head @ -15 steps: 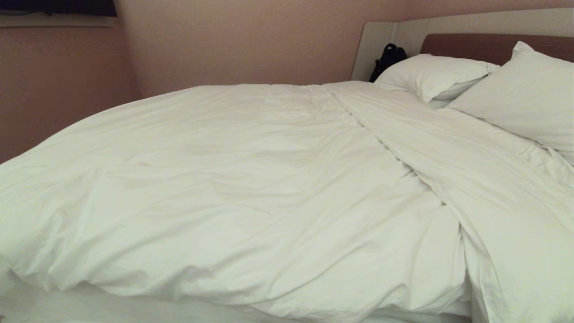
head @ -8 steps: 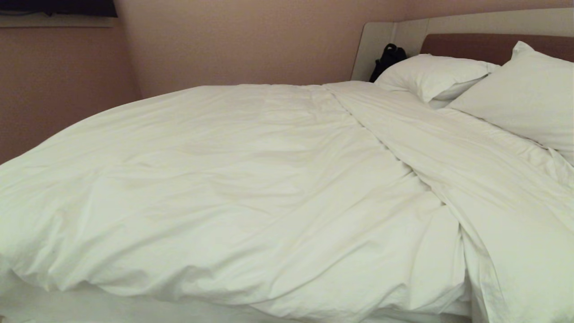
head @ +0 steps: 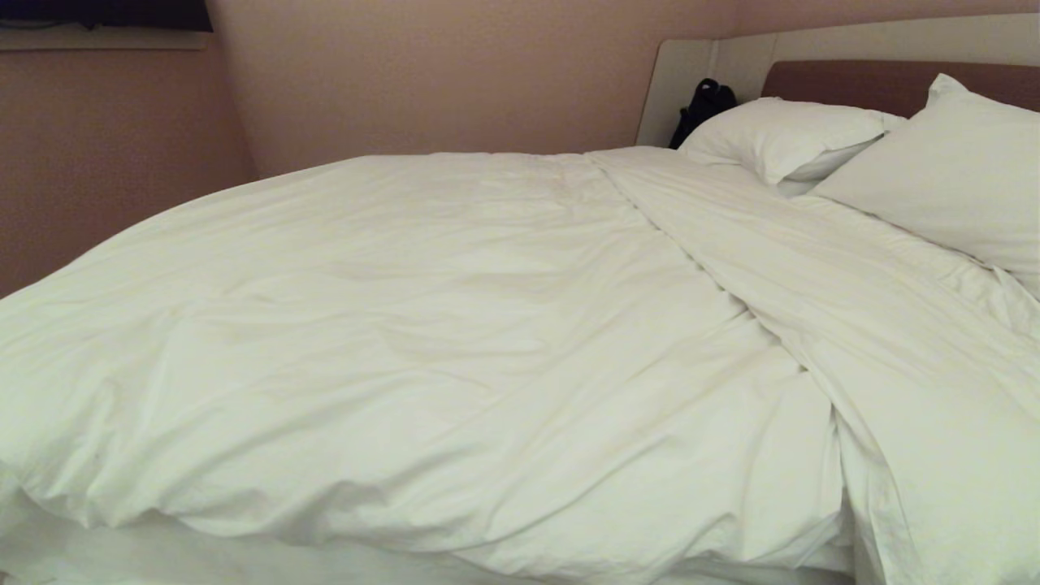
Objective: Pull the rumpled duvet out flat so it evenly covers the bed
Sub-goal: Flatten the corners of the folded blanket
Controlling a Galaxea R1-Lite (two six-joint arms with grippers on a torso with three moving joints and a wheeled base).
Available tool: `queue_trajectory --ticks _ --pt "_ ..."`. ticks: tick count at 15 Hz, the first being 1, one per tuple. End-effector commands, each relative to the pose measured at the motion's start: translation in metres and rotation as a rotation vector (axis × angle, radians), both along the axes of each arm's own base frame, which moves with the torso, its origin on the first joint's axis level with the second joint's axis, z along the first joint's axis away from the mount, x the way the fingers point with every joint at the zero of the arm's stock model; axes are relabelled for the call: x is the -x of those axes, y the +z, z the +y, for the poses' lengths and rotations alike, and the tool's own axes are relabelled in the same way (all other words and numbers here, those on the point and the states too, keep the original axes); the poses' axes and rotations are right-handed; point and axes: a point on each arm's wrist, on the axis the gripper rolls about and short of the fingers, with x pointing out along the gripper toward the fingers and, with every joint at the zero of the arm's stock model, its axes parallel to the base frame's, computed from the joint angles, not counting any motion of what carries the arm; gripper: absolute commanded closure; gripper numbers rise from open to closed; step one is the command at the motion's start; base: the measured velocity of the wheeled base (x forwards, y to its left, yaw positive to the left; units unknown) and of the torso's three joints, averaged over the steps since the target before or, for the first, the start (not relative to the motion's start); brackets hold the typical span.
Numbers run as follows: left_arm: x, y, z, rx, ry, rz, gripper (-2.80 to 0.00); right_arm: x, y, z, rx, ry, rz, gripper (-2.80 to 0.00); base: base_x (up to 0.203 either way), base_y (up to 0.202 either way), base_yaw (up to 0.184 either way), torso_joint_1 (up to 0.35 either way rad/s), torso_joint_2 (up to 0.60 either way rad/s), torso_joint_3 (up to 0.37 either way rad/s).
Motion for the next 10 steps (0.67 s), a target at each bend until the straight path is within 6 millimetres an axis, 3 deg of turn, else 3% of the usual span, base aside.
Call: queue_trajectory --ticks 1,4,7,10 --pt "0.004 0.001 -0.007 -0.052 0.048 -0.012 0.00 0.000 0.000 0.000 0.000 -0.001 -0.001 0.00 0.000 0.000 0.000 0.000 0.00 0.000" --pt "0.011 0.007 -0.011 -0.100 0.108 -0.077 0.00 0.000 0.000 0.000 0.000 -0.001 -0.001 0.00 0.000 0.000 0.000 0.000 0.00 0.000" --pt "0.025 0.007 -0.017 -0.126 0.062 -0.130 0.00 0.000 0.000 0.000 0.000 0.000 -0.001 0.00 0.000 0.000 0.000 0.000 0.00 0.000" --pt "0.051 -0.006 -0.019 -0.187 -0.001 -0.136 0.00 0.000 0.000 0.000 0.000 -0.001 -0.001 0.00 0.000 0.000 0.000 0.000 0.00 0.000"
